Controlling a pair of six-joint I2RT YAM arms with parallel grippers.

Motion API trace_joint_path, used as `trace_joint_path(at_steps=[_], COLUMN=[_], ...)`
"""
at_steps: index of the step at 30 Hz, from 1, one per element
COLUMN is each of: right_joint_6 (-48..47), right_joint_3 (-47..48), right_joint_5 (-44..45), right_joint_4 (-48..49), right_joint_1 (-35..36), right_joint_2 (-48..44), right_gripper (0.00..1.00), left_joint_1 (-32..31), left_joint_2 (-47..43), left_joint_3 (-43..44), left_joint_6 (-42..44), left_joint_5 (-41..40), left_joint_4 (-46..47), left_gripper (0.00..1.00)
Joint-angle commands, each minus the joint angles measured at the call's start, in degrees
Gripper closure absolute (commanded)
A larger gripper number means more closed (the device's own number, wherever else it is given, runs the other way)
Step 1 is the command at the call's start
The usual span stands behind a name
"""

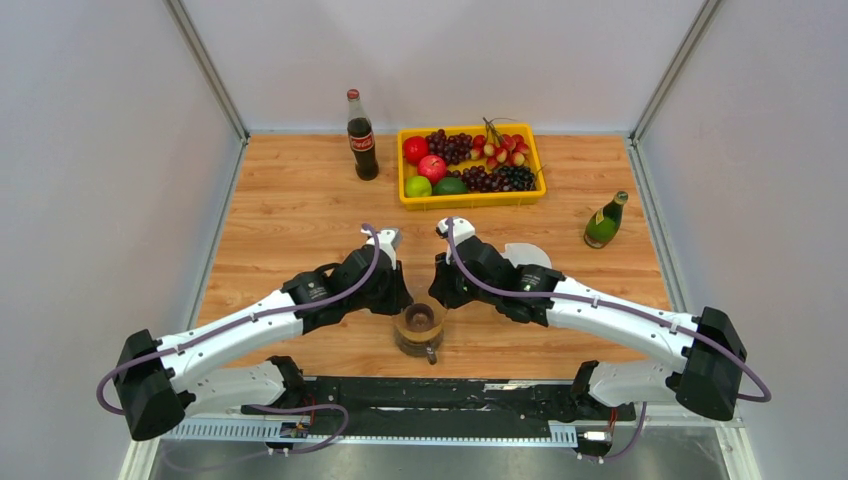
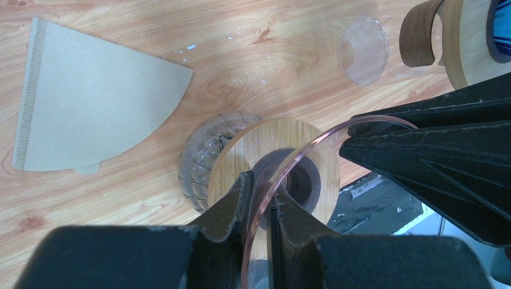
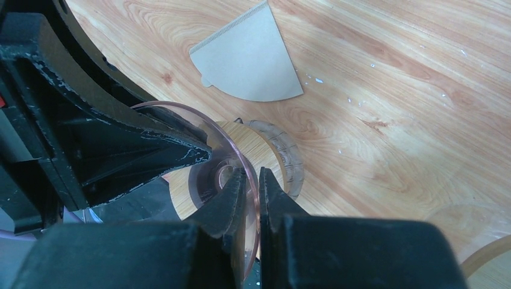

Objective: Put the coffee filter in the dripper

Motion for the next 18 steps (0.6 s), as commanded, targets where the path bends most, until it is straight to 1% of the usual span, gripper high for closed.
trace_joint_path(at_steps=[1,12,18], right_joint_6=[0.82,1.74,1.58], right_joint_3=[-7.66,-9.43,-10.57], right_joint_5=[0.9,1.27,1.47], right_joint_4=[-14.93,-15.63,-15.61], right_joint_1=[0.07,0.12,0.15], right_joint_2=[7.01,12.35,12.78], right_gripper=[0.94,0.93,0.94], left_joint_1=[-0.68,-0.66,-0.61], left_joint_2=[4.34,7.67,8.08], left_joint_3=[-4.52,-7.1,-9.37], left_joint_6=[4.69,3.46,2.07], left_joint_5=[-0.76,0.55,1.0], left_joint_4=[-12.96,-10.69,-10.06], left_gripper=[1.0,1.0,1.0])
